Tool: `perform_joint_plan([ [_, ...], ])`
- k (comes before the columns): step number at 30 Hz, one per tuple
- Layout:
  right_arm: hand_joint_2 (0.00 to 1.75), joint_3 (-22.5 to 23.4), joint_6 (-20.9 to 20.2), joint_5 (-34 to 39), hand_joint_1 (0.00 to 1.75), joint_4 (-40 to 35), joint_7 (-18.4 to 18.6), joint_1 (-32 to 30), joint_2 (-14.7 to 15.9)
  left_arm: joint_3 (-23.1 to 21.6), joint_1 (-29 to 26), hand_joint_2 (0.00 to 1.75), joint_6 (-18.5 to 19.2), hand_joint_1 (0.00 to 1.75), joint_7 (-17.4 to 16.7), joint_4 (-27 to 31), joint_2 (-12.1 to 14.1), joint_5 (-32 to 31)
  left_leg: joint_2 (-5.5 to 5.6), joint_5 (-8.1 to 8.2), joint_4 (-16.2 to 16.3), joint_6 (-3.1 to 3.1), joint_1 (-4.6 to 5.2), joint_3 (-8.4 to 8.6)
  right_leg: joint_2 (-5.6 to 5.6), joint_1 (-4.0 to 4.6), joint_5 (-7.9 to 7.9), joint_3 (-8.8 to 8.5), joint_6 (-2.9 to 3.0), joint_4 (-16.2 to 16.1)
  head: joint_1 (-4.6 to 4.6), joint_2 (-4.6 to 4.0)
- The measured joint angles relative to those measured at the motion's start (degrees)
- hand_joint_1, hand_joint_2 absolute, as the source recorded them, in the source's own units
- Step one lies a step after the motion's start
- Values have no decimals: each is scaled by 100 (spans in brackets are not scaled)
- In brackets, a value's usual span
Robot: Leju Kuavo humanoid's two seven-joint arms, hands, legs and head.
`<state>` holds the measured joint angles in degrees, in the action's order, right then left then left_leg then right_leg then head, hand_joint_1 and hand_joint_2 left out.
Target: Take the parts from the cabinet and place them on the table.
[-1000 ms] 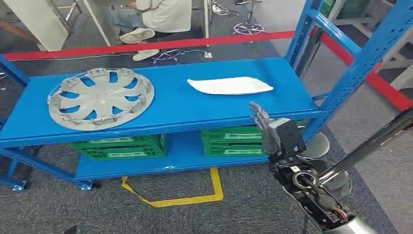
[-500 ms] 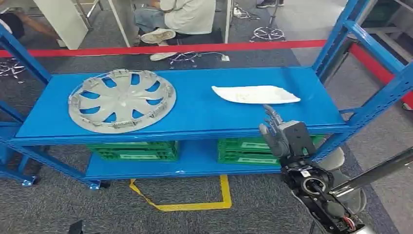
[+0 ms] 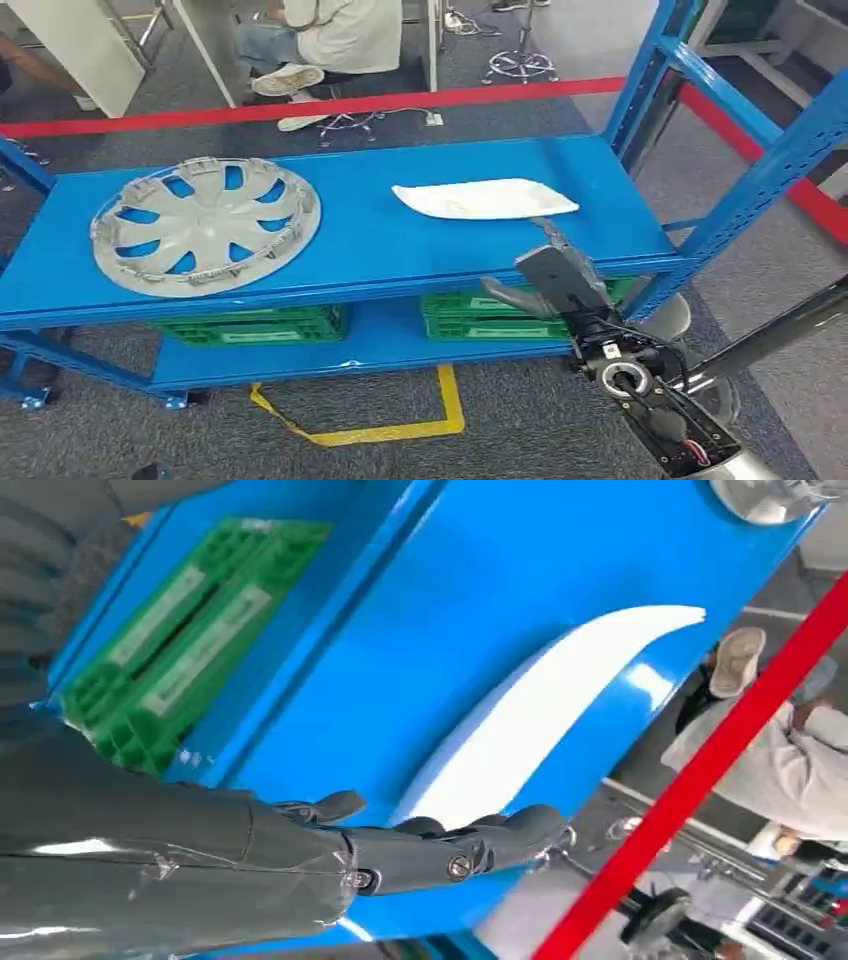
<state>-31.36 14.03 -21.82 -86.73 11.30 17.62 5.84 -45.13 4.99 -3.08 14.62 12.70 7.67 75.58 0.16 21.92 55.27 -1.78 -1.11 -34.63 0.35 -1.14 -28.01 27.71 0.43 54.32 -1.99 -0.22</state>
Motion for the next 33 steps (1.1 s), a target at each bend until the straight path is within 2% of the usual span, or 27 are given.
perform_joint_plan([
  [1,175,2,-13,-78,0,-22,41,1,2,0,16,0,0,0,2,2,2,-2,-2,100,-102,27,39,72,6,44,-55,27,-46,16,-39,0],
  [4,175,0,-20,-258,0,-98,107,-21,7,0,11,0,7,0,-7,2,-2,-9,18,167,-76,137,66,83,2,32,-104,-10,-139,-50,35,0],
  [5,175,0,-26,-284,0,-131,129,-25,7,0,10,0,9,0,-9,2,-4,-7,17,156,-128,181,13,136,2,21,-137,-37,-180,-32,40,0],
  [6,175,4,-33,-306,0,-149,135,-25,22,0,7,0,9,0,-11,2,-9,-7,13,177,-140,211,14,178,-10,6,-211,-20,-198,119,64,0],
  [7,175,4,-63,-325,0,-162,138,-21,24,0,8,0,9,0,-13,0,-9,-2,6,205,-140,255,16,206,-10,9,-405,147,-204,468,114,0],
  [9,175,2,-122,-352,0,-166,144,-56,28,2,11,0,9,0,-15,0,-4,4,-1,266,-138,304,38,268,-9,5,-853,741,-225,1557,193,0],
  [10,175,0,-133,-363,0,-164,144,-81,28,2,11,0,9,0,-15,0,-4,9,3,297,-137,307,43,298,-9,5,-919,972,-232,1913,206,0],
  [11,175,-4,-140,-371,0,-166,144,-95,28,2,7,0,9,0,-18,0,-7,13,11,333,-137,306,46,344,-9,5,-825,1081,-233,1986,228,0],
  [12,175,-4,-164,-386,0,-166,142,-91,28,2,1,0,9,0,-24,0,-7,18,23,373,-136,298,46,398,-9,6,-597,1045,-224,1777,245,0],
  [13,175,-4,-179,-406,0,-166,144,-83,28,2,-2,0,9,0,-24,0,-11,20,35,415,-135,286,46,468,-9,6,-278,899,-204,1356,271,0],
  [14,175,-4,-188,-454,0,-168,157,-75,31,2,-2,0,9,0,-24,0,-18,20,46,468,-135,271,47,552,-9,9,92,682,-174,780,306,0],
  [15,175,-4,-190,-537,0,-168,207,-65,41,2,-5,0,9,0,-24,2,-24,20,51,522,-138,247,49,610,-8,19,352,532,-125,261,356,0],
  [16,175,-7,-190,-592,0,-166,254,-54,50,2,10,0,9,0,-22,0,-31,20,53,552,-114,205,88,598,-2,65,293,426,-106,229,352,0],
  [17,175,-9,-197,-651,0,-175,286,-44,50,2,15,0,13,0,-24,0,-26,20,62,550,-113,184,65,565,-4,67,255,415,-81,167,365,0],
  [19,175,-11,-245,-864,0,-199,466,-46,50,2,21,0,15,0,-22,0,-26,17,53,550,-155,123,59,579,10,93,238,439,-41,173,328,0],
  [20,175,-7,-303,-1035,0,-221,611,-39,55,2,27,0,26,0,-22,0,-13,13,55,577,-157,83,74,607,15,37,248,387,-13,109,315,0],
  [21,175,0,-367,-1185,0,-234,744,-29,66,2,16,0,42,0,-22,0,-15,7,34,637,-64,48,46,605,12,21,254,326,6,50,321,0],
  [22,175,2,-455,-1347,0,-254,883,3,66,2,21,0,46,0,-22,0,-17,-4,28,779,246,23,50,446,6,17,245,300,42,27,278,0],
  [24,175,-11,-671,-1659,0,-280,1159,25,66,2,33,0,50,0,-22,0,-13,-31,28,1137,1217,-22,38,-115,-4,17,214,274,75,22,184,0],
  [25,175,-13,-752,-1783,0,-284,1272,13,68,2,28,0,50,0,-22,0,-15,-44,28,1247,1653,-41,30,-404,-9,18,189,255,82,22,153,0],
  [26,175,-15,-795,-1842,0,-284,1331,8,79,2,19,0,52,0,-22,0,-15,-44,27,1206,1831,-50,19,-581,-7,17,165,229,82,23,131,0],
  [27,175,-15,-848,-1908,0,-286,1381,10,83,2,11,0,57,0,-22,0,-15,-48,25,998,1689,-52,9,-593,0,13,136,191,75,23,112,0],
  [28,175,-15,-913,-1984,0,-297,1440,11,87,0,4,0,59,0,-22,0,-9,-52,25,675,1297,-50,1,-470,9,11,102,142,62,24,81,0],
  [30,175,-15,-994,-2072,0,-299,1488,14,90,2,6,0,63,0,-22,0,13,-52,15,59,242,-13,2,-63,14,4,27,35,19,21,24,0],
  [31,175,-15,-1029,-2100,0,-299,1491,18,92,2,10,0,66,0,-22,-2,17,-52,12,85,7,16,34,60,16,41,-18,36,-22,25,-2,0],
  [33,175,-15,-1058,-2126,0,-304,1508,29,92,2,28,0,68,0,-24,0,22,-57,26,161,-69,87,55,73,16,40,-58,29,-81,8,20,0],
])
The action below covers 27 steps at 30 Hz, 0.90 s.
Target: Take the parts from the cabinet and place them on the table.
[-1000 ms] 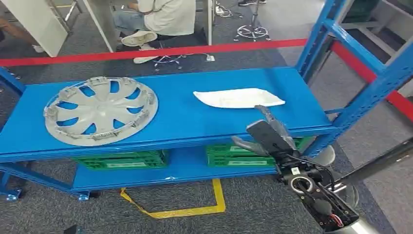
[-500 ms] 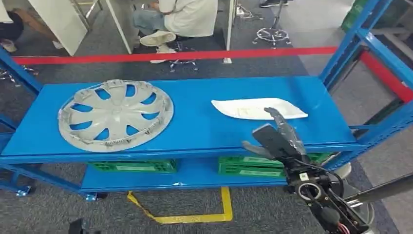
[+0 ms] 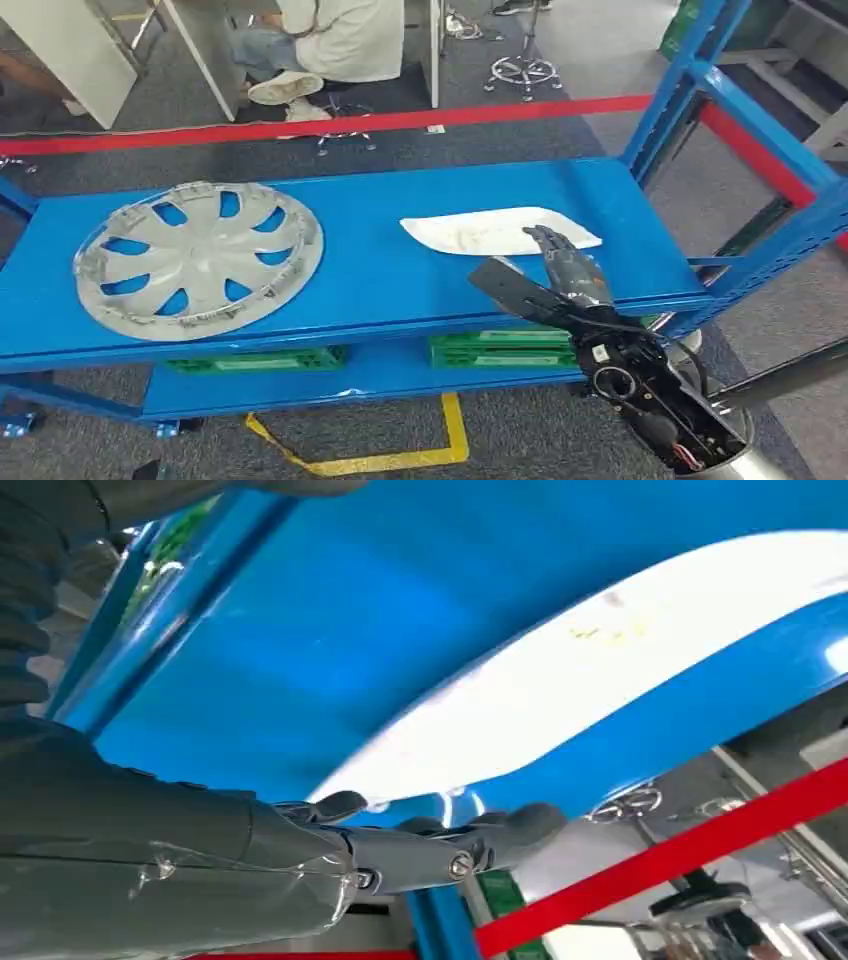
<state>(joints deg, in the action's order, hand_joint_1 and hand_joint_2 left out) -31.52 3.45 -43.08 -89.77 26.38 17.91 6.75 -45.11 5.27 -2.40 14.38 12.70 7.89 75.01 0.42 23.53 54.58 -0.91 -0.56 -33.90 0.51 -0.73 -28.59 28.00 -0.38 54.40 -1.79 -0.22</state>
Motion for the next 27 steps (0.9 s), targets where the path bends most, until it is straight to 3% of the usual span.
perform_joint_plan([
  [2,175,-2,-17,-13,0,-11,7,2,0,-2,-10,0,9,0,0,0,0,0,0,22,-22,61,-3,25,-4,3,-24,-44,-69,-43,15,0],
  [3,175,0,-31,-15,0,-22,9,1,7,-2,-16,0,20,0,0,0,-4,2,-10,17,-68,96,-50,81,-11,-25,-76,-13,-100,8,31,0],
  [4,175,0,-35,-24,0,-24,9,15,15,0,-16,0,28,0,0,0,-4,2,-12,46,-74,141,-46,122,-18,-21,-199,57,-116,243,68,0],
  [5,175,2,-42,-33,0,-24,7,21,15,0,-16,0,28,0,0,-2,2,9,-15,71,-73,177,-40,154,-17,-23,-419,276,-130,707,140,0],
  [7,175,-9,-96,-33,0,-24,7,0,17,0,-14,0,26,0,0,-2,4,20,-16,128,-70,207,-19,208,-18,-26,-776,850,-157,1745,190,0],
  [8,175,-18,-98,-35,0,-24,4,-8,17,0,-15,0,26,0,0,0,4,31,-13,156,-69,207,-14,237,-18,-27,-775,1030,-157,1988,214,0],
  [9,175,-31,-109,-37,0,-20,0,-5,17,0,-21,0,22,0,0,-2,4,48,-5,190,-69,202,-13,285,-18,-26,-606,1066,-153,1921,230,0],
  [10,175,-42,-114,-39,0,-20,-7,5,17,0,-23,0,15,0,0,-2,4,63,5,229,-67,194,-13,339,-18,-26,-332,979,-145,1618,245,0],
  [12,175,-66,-144,-39,0,-20,-20,43,17,0,-23,0,13,0,0,-2,-9,83,23,320,-67,159,-12,488,-19,-23,366,567,-90,525,313,0],
  [14,175,-87,-168,-39,0,-4,-26,94,17,2,-9,0,4,0,2,-4,-13,100,36,373,-33,99,18,499,-12,25,339,347,-40,194,332,0],
  [15,175,-98,-186,-39,0,-2,-28,114,17,2,-2,0,-4,0,2,-7,-7,101,30,358,-39,71,14,465,-11,24,280,348,-7,160,348,0],
  [17,175,-116,-197,-50,0,-2,-28,116,18,2,-4,0,-7,0,0,-7,-11,101,25,360,-84,25,13,490,2,31,271,353,29,141,295,0],
  [19,175,-111,-210,-61,0,7,-20,137,24,0,-6,0,-9,0,2,-7,-4,101,5,501,118,-54,-2,453,-9,-19,293,254,86,35,291,0],
  [22,175,-133,-297,-63,0,28,-5,180,24,2,8,0,-24,0,9,-7,-4,101,2,1063,1520,-111,-9,-350,-29,-19,273,250,145,29,136,0],
  [23,175,-138,-304,-63,0,46,9,180,24,2,1,0,-26,0,9,-7,-4,101,2,1112,1843,-120,-14,-572,-31,-20,263,245,153,29,125,0],
  [24,175,-140,-304,-63,0,65,13,180,24,2,-7,0,-26,0,9,-7,-7,103,1,1005,1875,-123,-24,-664,-29,-21,252,234,154,29,103,0],
  [25,175,-149,-304,-63,0,70,13,180,24,0,-17,0,-28,0,9,-9,-7,101,0,762,1606,-120,-36,-593,-21,-23,239,214,150,30,79,0],
  [27,175,-155,-308,-63,0,72,15,183,24,0,-15,0,-35,0,11,-13,11,105,-7,127,517,-101,-49,-145,-10,-32,199,154,117,31,18,0],
])
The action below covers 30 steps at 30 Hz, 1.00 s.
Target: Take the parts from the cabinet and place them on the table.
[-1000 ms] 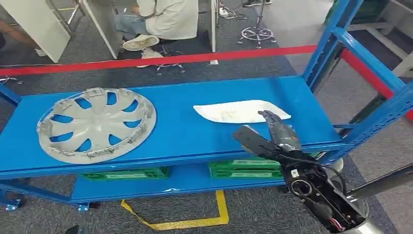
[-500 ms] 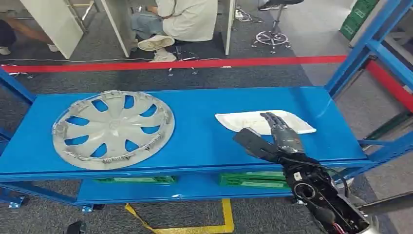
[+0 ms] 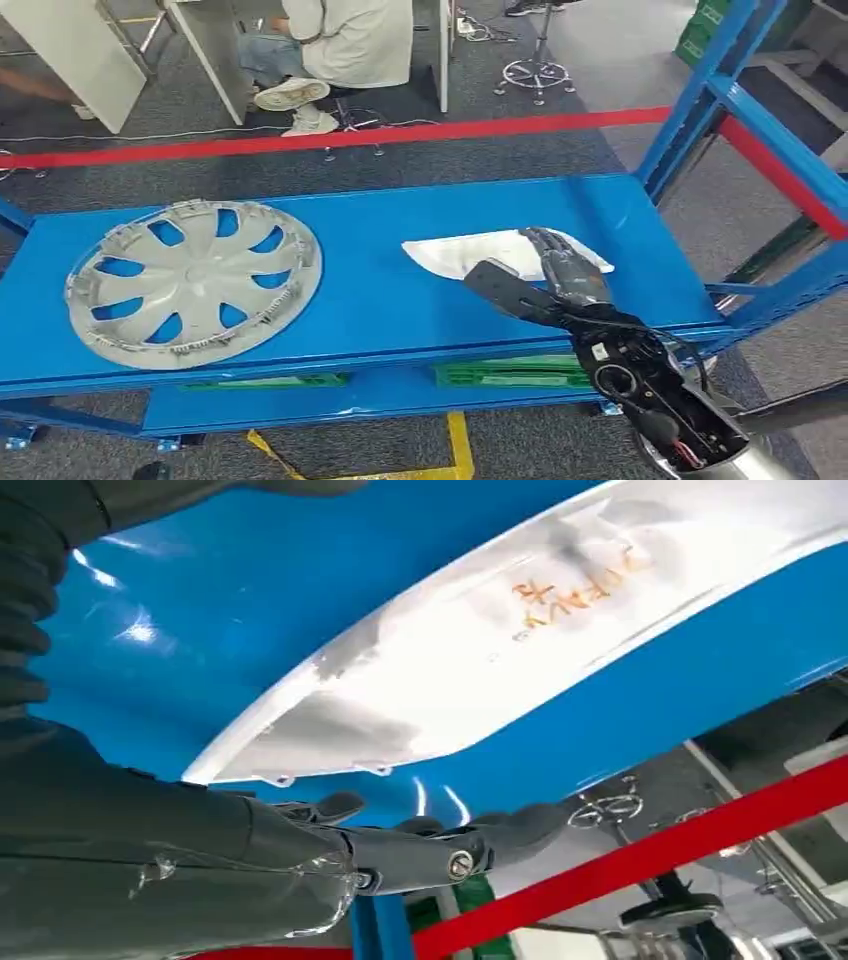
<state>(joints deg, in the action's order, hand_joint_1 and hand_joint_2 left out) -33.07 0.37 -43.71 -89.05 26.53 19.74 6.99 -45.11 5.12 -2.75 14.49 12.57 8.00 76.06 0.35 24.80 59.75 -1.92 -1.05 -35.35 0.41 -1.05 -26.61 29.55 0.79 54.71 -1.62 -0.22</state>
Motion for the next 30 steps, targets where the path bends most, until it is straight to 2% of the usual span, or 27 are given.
perform_joint_plan([
  [1,175,-2,-26,-4,0,2,6,4,0,2,1,0,0,0,2,0,0,11,-8,-144,-444,22,-1,185,-1,5,-21,-10,-31,-2,-28,0],
  [2,175,0,-63,-13,0,11,28,17,0,2,16,0,2,0,9,0,5,15,-7,-86,-547,37,38,232,10,46,-48,-3,-73,17,-64,0],
  [3,175,-4,-103,-28,0,31,61,31,0,2,17,0,9,0,11,0,5,15,3,-84,-540,70,37,221,9,43,-54,-3,-93,2,-29,0],
  [4,175,-7,-116,-46,0,48,72,34,2,2,15,0,11,0,17,0,-11,15,1,-93,-564,42,3,231,-1,81,-118,-1,-3,28,11,0],
  [5,175,-7,-129,-55,0,63,81,41,2,2,5,0,11,0,20,-2,-11,15,8,-88,-565,36,16,246,-4,64,-91,-12,69,23,39,0],
  [9,175,-13,-158,-70,0,144,87,101,2,9,2,0,24,0,42,-2,-11,26,9,-73,-561,94,47,245,-2,47,-69,-49,15,-34,114,0],
  [11,175,-13,-184,-74,0,203,83,135,2,13,3,0,28,0,42,-2,-11,31,9,-69,-559,106,49,245,-2,44,-63,-64,-32,-57,133,0],
  [15,175,-11,-230,-96,0,341,68,211,15,17,1,0,28,0,42,-2,-13,29,9,-58,-556,130,50,245,-2,43,-66,-71,-59,-74,175,0],
  [17,175,-7,-289,-122,0,451,70,267,35,17,6,0,35,0,44,-2,-11,13,9,-57,-554,132,51,246,-2,40,-68,-71,-109,-76,179,0],
  [30,175,164,-437,-55,0,1351,103,491,350,17,0,0,144,0,39,-2,-11,-107,7,-60,-573,129,47,267,2,55,-66,-72,-116,-76,157,0],
])
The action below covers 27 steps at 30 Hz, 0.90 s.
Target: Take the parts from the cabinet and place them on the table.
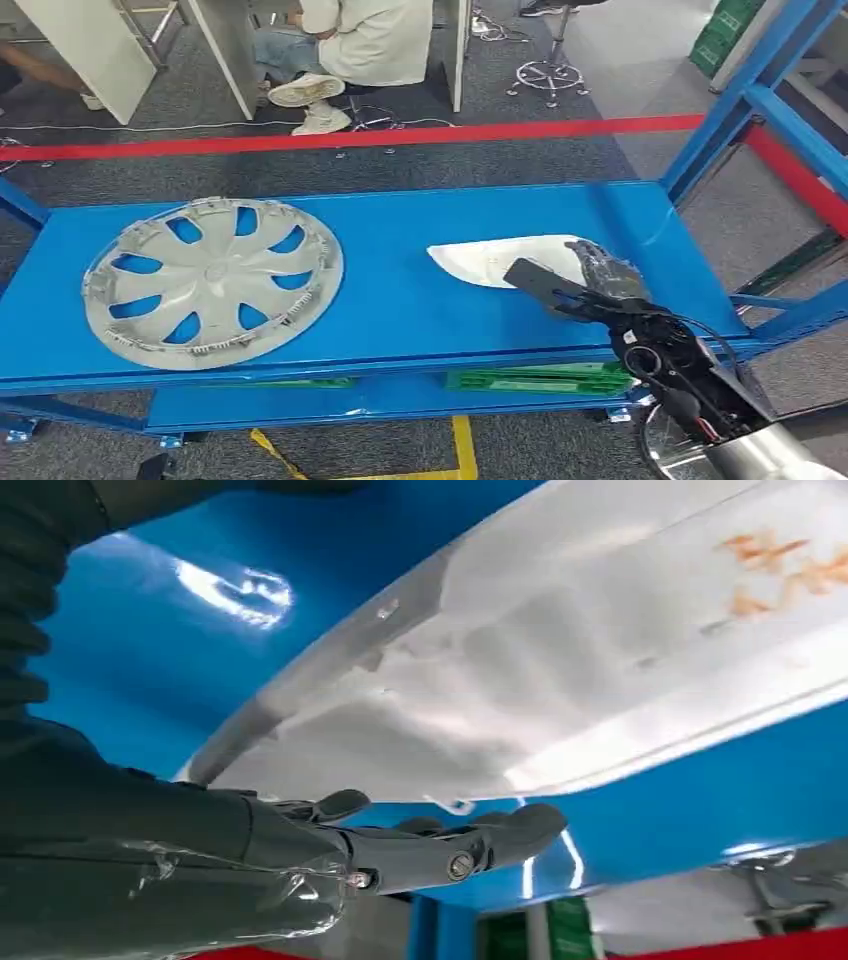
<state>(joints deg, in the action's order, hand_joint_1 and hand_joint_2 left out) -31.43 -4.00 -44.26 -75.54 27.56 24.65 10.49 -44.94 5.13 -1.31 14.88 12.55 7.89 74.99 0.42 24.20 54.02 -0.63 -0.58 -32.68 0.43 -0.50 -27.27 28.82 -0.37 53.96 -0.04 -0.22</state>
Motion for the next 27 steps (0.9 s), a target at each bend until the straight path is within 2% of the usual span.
perform_joint_plan([
  [13,175,131,11,-35,0,566,-157,148,225,0,-2,0,48,0,-9,0,0,-48,0,0,-6,0,2,3,-1,5,-5,-4,5,0,-4,0],
  [25,175,236,13,-57,0,677,-190,171,363,0,-4,0,83,0,4,0,0,-120,0,0,-6,0,1,17,-1,6,-5,-12,5,0,-9,0],
  [27,175,247,17,-57,17,684,-199,170,380,0,-4,0,98,0,11,0,0,-122,0,0,-6,0,1,18,-1,6,-5,-14,5,0,-11,0],
])
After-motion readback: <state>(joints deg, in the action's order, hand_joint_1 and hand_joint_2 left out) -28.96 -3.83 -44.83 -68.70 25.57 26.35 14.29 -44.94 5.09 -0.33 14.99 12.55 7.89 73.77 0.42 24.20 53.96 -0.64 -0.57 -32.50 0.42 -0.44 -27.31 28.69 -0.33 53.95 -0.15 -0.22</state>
